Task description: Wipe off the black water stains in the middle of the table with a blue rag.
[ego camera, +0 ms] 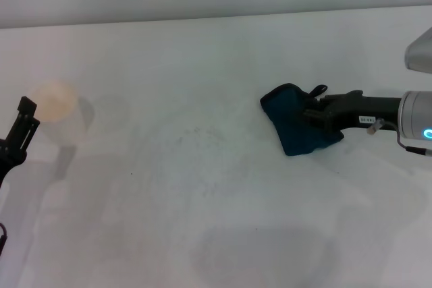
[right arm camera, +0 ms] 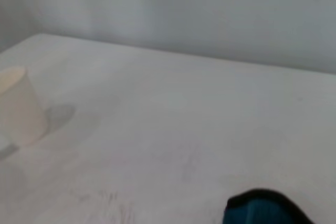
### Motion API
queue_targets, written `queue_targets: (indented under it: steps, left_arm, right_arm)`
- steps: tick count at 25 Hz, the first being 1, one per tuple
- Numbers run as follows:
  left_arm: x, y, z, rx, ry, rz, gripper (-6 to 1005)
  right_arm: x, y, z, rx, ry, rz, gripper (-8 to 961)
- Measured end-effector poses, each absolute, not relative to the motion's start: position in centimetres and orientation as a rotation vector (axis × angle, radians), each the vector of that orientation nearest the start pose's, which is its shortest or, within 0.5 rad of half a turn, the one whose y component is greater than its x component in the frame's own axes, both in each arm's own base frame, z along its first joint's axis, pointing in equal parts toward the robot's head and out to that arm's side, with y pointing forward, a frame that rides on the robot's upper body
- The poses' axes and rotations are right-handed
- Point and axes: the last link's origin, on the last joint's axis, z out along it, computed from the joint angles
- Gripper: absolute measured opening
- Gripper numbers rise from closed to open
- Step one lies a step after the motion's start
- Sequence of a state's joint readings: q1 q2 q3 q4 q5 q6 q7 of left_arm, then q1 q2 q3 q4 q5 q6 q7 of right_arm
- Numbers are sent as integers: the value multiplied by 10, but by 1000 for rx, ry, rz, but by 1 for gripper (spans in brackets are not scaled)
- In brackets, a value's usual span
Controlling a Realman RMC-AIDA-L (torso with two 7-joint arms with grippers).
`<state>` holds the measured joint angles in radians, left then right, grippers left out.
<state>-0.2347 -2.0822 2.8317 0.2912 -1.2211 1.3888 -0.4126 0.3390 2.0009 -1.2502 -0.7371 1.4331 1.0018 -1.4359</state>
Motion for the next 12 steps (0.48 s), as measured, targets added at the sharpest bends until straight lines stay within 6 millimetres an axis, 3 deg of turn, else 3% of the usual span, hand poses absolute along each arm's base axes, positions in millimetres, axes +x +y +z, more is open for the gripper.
queue_targets:
  steps: [5, 12]
  left_arm:
    - [-329, 241, -47, -1564, -849, -1033, 888]
    - [-329, 242, -47, -1568, -844, -1033, 888]
  right_arm:
    - [311, 336, 4, -2340, 990, 547, 415]
    - [306, 328, 68, -2025, 827, 1139, 623]
